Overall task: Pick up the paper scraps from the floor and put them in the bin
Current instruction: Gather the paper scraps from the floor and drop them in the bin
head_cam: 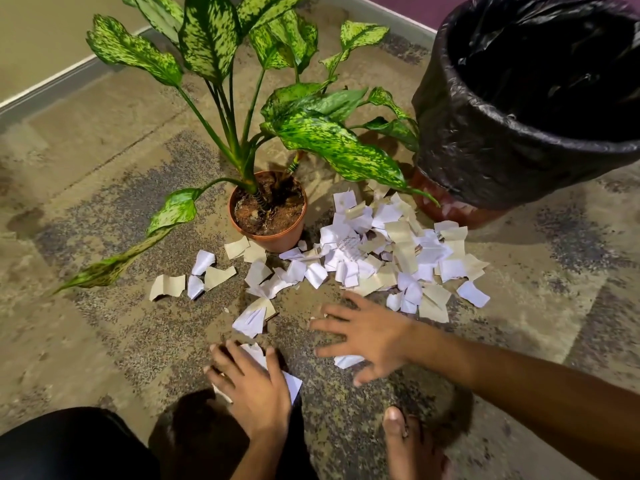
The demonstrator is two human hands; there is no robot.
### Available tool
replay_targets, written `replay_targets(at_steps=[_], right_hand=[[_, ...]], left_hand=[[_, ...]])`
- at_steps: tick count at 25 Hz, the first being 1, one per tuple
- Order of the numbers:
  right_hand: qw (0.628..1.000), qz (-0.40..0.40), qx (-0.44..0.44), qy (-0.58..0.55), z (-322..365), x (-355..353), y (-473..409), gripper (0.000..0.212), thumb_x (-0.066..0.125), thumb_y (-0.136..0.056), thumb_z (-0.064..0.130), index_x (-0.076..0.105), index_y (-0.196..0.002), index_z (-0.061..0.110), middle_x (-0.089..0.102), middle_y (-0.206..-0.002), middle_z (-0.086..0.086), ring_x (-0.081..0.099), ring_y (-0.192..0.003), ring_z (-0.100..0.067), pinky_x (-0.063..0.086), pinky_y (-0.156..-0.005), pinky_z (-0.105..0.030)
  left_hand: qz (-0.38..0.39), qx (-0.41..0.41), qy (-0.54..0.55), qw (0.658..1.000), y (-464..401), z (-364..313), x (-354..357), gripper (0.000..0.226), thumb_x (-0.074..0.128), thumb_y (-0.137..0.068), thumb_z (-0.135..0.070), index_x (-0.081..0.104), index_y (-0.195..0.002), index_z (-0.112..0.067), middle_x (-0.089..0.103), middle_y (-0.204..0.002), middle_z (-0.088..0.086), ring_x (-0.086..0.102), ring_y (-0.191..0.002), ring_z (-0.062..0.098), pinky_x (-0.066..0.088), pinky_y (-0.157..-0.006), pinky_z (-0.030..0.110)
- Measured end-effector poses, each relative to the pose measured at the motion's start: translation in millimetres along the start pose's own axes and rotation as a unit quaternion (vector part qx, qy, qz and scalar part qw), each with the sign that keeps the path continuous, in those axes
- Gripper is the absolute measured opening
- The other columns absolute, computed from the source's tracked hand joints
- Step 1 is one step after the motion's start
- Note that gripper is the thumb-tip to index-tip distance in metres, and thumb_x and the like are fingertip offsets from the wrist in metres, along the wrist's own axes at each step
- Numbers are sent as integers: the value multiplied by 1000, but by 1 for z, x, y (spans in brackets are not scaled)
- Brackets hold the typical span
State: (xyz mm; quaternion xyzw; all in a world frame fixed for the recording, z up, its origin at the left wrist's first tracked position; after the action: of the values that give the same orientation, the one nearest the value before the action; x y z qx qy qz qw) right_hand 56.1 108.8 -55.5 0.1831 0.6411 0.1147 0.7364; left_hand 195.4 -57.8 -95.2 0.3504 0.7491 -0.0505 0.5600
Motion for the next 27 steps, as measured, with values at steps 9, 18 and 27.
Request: replay_targets(at_steps=[9,18,27], right_hand=[[988,-39,136,67,-38,2,15,46,62,-90,28,53,-135,21,19,-161,-10,12,-149,-29,-16,-108,-58],[882,-52,454,-113,-136,-21,63,102,69,-69,70,13,-150,44,1,-162,-7,26,-138,-42,45,-98,-55],[925,-122,340,-117,-95,-19,51,43,57,-88,15,56,-130,25,41,-144,-6,64,-93,-33,44,-64,-32]], left_hand=[[124,113,-28,985,-7,-77,17,98,37,-85,-71,-17,-149,-20,-33,-152,5,-25,-141,31,-11,-113,52],[74,282,-155,944,-44,-155,-3,97,65,-84,-49,0,-152,-26,-10,-160,11,6,-141,49,24,-114,55],[204,345,-100,911,-39,-181,18,91,75,-79,-36,20,-151,-30,24,-155,5,44,-130,29,43,-99,40]])
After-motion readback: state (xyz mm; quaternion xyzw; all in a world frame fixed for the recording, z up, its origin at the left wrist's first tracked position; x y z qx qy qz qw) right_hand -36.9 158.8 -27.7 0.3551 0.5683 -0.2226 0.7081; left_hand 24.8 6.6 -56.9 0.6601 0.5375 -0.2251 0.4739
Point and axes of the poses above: each hand's wrist, its own y-axis away from the middle knuckle, its own x-axis out of the palm, z = x × y, the point moved 3 cm from there along -y, towards the middle knuckle
